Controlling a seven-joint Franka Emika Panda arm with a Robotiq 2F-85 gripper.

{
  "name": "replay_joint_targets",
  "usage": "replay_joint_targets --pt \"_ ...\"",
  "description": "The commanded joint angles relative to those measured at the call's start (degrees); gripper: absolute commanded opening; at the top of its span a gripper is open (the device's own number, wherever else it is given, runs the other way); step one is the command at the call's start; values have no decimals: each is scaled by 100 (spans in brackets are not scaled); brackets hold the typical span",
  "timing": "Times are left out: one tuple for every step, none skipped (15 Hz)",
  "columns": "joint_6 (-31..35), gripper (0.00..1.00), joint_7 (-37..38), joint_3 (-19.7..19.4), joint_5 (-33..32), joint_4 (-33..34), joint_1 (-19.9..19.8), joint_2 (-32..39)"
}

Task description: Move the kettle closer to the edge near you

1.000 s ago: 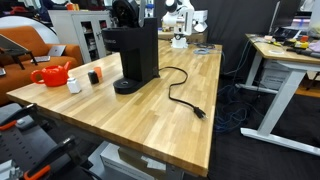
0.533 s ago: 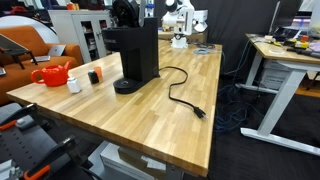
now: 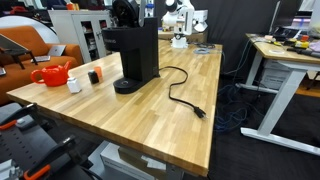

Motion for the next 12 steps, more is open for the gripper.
replay_joint_targets --pt "-18 100 -4 3 2 31 -19 6" --pt "-18 100 -4 -1 2 37 -20 5" --pt "-18 100 -4 -1 2 40 -20 5" --pt "-18 100 -4 -1 2 41 -20 5" --pt "-4 100 126 -8 127 73 -29 62" --pt "30 100 403 42 121 84 -90 94" --pt "-9 100 816 92 186 144 -148 190" --pt "-17 100 1141 168 130 200 -183 283" --pt "-26 100 1388 212 150 265 -182 391" --pt "-56 100 1644 270 143 348 -181 510" --pt "-44 100 1829 322 164 444 -165 649" --pt "-28 100 1968 381 134 558 -159 800"
